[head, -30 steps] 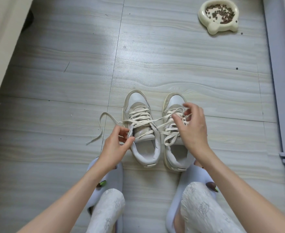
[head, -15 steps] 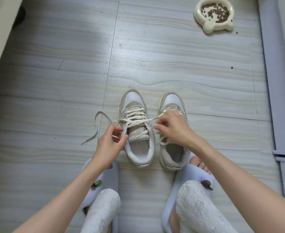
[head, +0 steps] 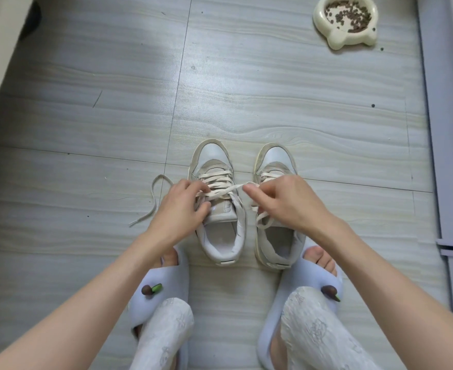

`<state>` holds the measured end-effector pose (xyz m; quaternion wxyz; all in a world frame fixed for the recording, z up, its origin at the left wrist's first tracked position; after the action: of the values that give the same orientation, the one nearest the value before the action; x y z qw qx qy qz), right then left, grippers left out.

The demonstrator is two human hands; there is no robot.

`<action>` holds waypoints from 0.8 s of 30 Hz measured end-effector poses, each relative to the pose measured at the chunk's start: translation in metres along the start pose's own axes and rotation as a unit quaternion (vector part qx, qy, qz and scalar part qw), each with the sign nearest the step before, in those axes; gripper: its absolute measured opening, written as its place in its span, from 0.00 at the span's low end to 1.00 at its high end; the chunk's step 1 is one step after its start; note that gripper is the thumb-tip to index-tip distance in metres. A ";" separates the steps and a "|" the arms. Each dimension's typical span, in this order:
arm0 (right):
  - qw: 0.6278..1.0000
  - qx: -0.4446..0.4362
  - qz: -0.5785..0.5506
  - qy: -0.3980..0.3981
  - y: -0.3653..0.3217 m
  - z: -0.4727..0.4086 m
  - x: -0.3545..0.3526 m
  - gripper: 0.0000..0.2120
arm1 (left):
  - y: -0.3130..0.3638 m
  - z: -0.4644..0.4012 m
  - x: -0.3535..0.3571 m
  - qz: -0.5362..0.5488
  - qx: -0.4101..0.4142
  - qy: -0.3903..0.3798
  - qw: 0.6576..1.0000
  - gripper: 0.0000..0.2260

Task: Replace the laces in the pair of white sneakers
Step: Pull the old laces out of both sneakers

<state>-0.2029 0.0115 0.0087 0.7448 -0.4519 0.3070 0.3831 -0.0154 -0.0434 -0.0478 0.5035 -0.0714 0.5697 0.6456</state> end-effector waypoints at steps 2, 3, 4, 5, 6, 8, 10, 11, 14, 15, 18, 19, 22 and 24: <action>0.997 -0.037 0.073 0.000 -0.007 0.002 0.008 0.18 | 0.004 -0.002 -0.004 -0.043 0.019 0.008 0.999 0.08; 0.996 -0.049 0.077 0.005 -0.010 0.003 0.013 0.15 | 0.007 -0.003 -0.007 -0.055 0.032 0.010 0.998 0.06; 0.996 -0.059 0.071 0.016 -0.012 0.003 0.017 0.14 | 0.010 -0.003 -0.009 -0.054 0.038 0.012 0.998 0.05; 0.995 -0.071 0.061 0.029 -0.013 0.001 0.020 0.15 | 0.013 -0.003 -0.012 -0.044 0.037 0.012 0.998 0.04; 0.995 -0.082 0.053 0.033 -0.013 -0.003 0.024 0.18 | 0.014 -0.002 -0.014 -0.033 0.031 0.013 0.999 0.03; 0.994 -0.090 0.065 -0.001 -0.012 -0.015 0.032 0.22 | 0.014 0.005 -0.017 -0.010 0.008 0.011 1.000 0.03; 0.988 -0.086 0.120 -0.037 -0.012 -0.026 0.041 0.22 | 0.011 0.014 -0.020 0.020 -0.035 -0.007 0.999 0.05; 0.985 -0.089 0.140 -0.040 -0.013 -0.029 0.044 0.20 | 0.009 0.019 -0.021 0.038 -0.062 -0.018 0.997 0.06; 0.988 -0.103 0.115 0.009 -0.016 -0.026 0.040 0.12 | 0.004 0.027 -0.026 0.103 -0.126 -0.029 0.986 0.08; 0.988 -0.108 0.103 0.026 -0.017 -0.022 0.037 0.10 | 0.006 0.029 -0.029 0.135 -0.138 -0.028 0.981 0.09; 0.991 -0.107 0.083 -0.008 -0.023 -0.001 0.031 0.10 | 0.020 0.032 -0.031 0.185 -0.108 -0.071 0.974 0.07; 0.992 -0.103 0.062 -0.047 -0.026 0.008 0.032 0.10 | 0.028 0.034 -0.031 0.168 -0.087 -0.114 0.975 0.07; 0.977 -0.067 -0.063 -0.192 -0.032 0.027 0.033 0.09 | 0.039 0.046 -0.025 0.100 -0.075 -0.294 0.948 0.05; 0.971 -0.039 -0.128 -0.198 -0.028 0.029 0.029 0.12 | 0.035 0.047 -0.025 0.043 -0.079 -0.325 0.941 0.07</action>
<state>-0.1608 0.0378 0.0091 0.8153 -0.4313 0.0779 0.3785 -0.0062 -0.0143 0.0078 0.6257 0.1269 0.3246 0.6979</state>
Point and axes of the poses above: each hand's wrist, its own z-axis away from the middle knuckle, its own x-axis out of the palm, y = z × x, the point moved 3 cm from there along -z, towards the middle knuckle, and after that the axes turned 5 degrees about z, right-handed, at the moved point
